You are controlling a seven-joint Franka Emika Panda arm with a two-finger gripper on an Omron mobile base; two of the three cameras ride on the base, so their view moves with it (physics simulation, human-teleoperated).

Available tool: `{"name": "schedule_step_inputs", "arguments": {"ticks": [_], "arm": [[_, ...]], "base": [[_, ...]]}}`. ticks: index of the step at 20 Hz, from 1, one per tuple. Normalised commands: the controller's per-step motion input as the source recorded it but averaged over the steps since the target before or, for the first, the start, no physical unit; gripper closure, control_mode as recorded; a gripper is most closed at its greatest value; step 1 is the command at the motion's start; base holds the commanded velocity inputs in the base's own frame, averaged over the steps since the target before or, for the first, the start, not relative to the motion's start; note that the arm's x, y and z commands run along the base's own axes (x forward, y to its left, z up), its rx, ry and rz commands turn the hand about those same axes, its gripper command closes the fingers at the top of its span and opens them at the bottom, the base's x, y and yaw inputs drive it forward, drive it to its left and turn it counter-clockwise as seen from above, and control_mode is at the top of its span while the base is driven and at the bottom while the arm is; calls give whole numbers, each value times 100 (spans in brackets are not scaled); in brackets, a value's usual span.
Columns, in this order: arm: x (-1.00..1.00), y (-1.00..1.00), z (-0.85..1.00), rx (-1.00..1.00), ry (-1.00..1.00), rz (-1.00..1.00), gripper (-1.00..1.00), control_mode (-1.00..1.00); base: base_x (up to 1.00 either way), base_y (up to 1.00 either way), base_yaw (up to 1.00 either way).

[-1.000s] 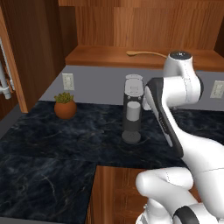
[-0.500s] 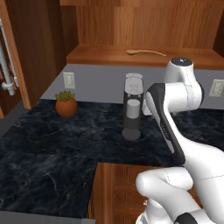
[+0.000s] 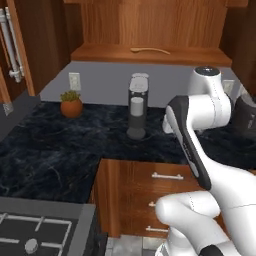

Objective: Organize the utensils by type. Pick up the wooden spoons from the counter and place them in the open cabinet. Then pick up the metallic utensils from the counter and place them in the open drawer.

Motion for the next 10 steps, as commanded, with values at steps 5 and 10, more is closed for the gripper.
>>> {"name": "schedule_step_inputs", "arguments": {"ticks": [5, 10], "arm": [[0, 0, 0, 0, 0, 0, -100, 100], [0, 0, 0, 0, 0, 0, -100, 100]], "base": [[-40, -25, 82], [-22, -11, 100]]}}
